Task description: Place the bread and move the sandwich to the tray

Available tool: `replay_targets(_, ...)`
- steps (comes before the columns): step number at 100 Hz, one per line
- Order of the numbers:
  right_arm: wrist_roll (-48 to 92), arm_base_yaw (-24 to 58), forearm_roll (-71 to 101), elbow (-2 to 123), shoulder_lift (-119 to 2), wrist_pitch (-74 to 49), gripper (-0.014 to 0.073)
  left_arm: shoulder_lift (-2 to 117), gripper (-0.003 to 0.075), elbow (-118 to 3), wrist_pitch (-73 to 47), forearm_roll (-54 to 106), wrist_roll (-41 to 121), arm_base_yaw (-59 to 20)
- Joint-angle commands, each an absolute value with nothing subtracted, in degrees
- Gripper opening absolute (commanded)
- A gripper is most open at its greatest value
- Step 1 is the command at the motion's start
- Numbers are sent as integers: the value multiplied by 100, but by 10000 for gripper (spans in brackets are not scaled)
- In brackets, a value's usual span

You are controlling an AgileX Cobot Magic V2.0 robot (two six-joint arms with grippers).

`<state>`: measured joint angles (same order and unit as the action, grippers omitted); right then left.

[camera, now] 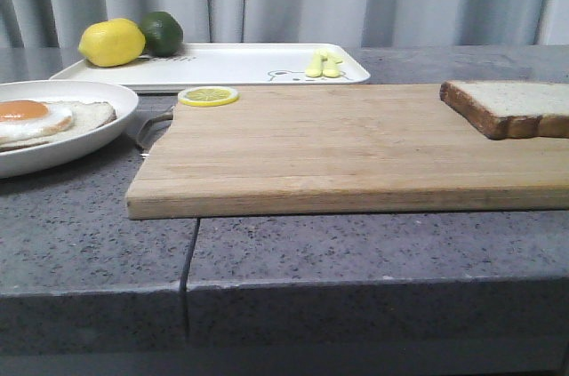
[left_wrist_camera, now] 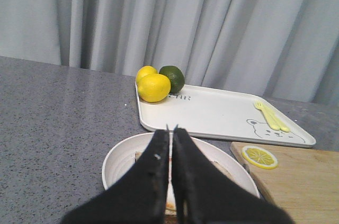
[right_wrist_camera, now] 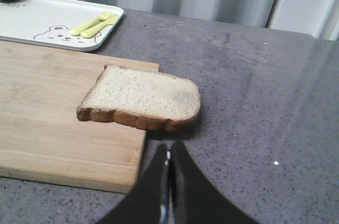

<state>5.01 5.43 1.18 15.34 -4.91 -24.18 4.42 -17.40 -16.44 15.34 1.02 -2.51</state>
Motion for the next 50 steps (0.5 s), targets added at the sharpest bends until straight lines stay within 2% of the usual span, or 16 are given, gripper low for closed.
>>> replay_targets(1,505,513,246,2004,-927,-2072,-66,952,-20,-2416,-1681,1615,87,-244)
replay_targets(29,505,513,1106,2881,-2092,-2273,-66,2687,-20,-4134,-3248,1615,87,-244)
replay_targets(50,505,513,1107,3389,-2974,-2768,-66,3776,-20,-4814,-3988,1615,152,-244)
